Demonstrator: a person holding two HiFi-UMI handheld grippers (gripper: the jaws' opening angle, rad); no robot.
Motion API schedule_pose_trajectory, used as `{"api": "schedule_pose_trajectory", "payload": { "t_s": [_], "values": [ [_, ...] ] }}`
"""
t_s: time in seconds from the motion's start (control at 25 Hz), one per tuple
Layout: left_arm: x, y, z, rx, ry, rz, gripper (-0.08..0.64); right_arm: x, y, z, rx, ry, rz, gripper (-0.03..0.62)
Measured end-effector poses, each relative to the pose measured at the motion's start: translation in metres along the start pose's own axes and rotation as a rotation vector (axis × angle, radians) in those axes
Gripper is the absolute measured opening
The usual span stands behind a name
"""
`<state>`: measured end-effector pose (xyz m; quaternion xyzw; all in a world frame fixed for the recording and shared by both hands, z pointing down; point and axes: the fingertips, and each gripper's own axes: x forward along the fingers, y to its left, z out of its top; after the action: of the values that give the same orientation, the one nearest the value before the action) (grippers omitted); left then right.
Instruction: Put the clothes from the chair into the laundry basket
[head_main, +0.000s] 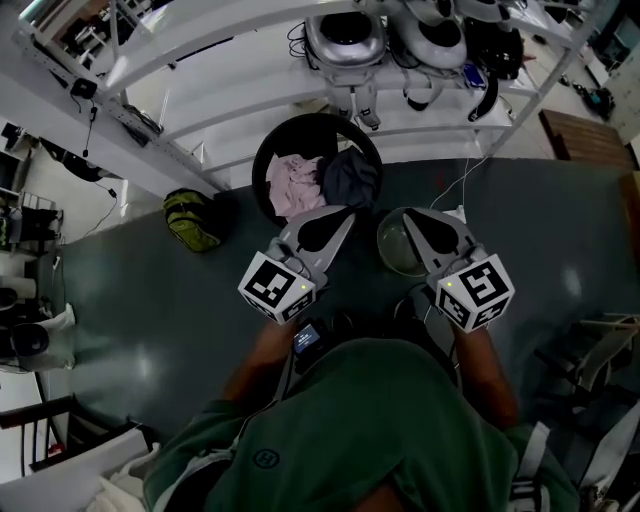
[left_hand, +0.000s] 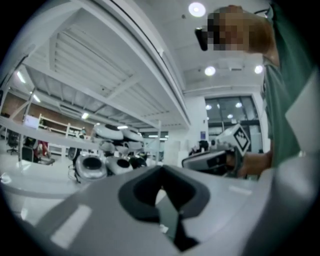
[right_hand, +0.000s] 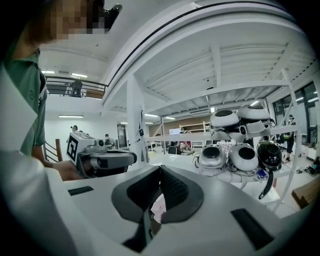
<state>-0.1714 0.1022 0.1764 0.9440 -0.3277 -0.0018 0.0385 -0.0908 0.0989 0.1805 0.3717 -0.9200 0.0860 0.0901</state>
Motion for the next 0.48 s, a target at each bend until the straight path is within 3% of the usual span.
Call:
{"api": "schedule_pose_trajectory", "payload": {
  "t_s": [0.48],
  "values": [
    [0.094,0.037,-0.020,0.011,0.071,0.147,0.006,0.033,-0.098,-0.002,-0.024,0.034,0.177,0.005]
  ]
}}
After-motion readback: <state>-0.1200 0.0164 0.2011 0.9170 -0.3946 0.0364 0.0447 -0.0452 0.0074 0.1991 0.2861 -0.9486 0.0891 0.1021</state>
